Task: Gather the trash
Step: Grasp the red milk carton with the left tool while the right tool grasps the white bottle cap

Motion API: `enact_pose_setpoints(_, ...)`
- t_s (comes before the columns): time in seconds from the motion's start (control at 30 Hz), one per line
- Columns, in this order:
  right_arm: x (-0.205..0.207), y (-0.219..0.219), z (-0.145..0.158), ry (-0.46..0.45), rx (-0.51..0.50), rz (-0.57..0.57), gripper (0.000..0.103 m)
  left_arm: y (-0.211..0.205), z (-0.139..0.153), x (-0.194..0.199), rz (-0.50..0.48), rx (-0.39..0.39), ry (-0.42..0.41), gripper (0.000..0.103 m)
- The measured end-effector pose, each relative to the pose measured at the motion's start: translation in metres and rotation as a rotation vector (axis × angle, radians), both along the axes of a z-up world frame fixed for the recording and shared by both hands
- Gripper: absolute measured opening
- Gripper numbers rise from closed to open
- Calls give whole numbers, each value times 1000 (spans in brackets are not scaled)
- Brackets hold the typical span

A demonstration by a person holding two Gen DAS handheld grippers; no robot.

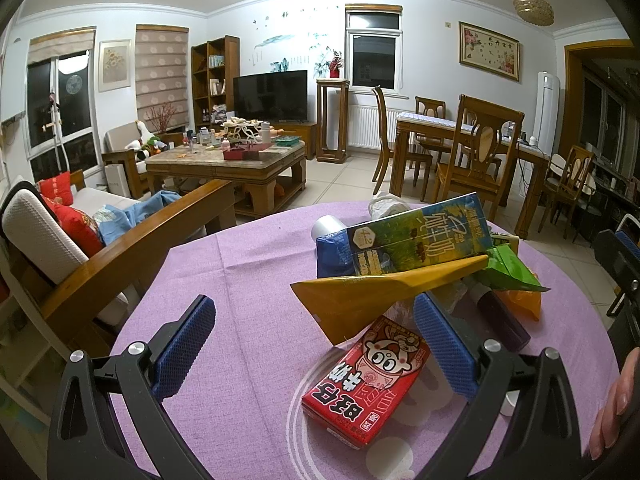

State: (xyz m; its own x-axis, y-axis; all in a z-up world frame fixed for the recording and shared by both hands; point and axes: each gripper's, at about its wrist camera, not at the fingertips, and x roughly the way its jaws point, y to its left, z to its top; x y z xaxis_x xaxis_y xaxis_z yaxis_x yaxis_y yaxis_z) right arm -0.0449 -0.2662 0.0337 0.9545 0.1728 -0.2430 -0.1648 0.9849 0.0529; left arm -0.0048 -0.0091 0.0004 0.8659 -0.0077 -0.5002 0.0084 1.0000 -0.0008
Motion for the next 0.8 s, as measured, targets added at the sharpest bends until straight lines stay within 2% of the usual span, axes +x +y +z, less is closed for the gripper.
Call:
enact_pose_setpoints(0.17,1,2,-5,14,18,1,99,0,0,0,-3,-9,2,99)
enact_pose_setpoints(0.23,5,0,-8,39,39,11,99,2,-2,-1,-21,-40,5,99)
enact_pose_setpoints(0.3,16,-9,-13,95,100,59,99,8,-6,0,-80,-105,25,99)
enact_pose_setpoints(0.33,20,-13,-15,128,122,74,99,12,-8,-1,-141,-144,53,99)
enact_pose_setpoints(0.4,22,-19,-17,218,108,106,98,15,-12,-3,-240,-167,101,99)
enact_pose_setpoints(0.43,21,-19,-18,257,101,131,98,14,-16,-5,-284,-149,126,99)
enact_pose_setpoints(0.57,24,3,-39,506,15,208,98,-1,-34,5,-337,-15,271,98)
enact_pose_setpoints(0.63,29,15,-54,608,-21,222,87,-11,-44,12,-359,17,330,98)
enact_pose_setpoints(0.7,30,25,-66,664,-47,255,78,-18,-46,14,-376,49,351,98)
enact_pose_setpoints(0.77,30,39,-76,697,-92,252,75,-25,-52,17,-355,93,381,93)
enact_pose_setpoints(0.8,33,40,-80,706,-101,251,73,-25,-55,19,-349,97,407,76)
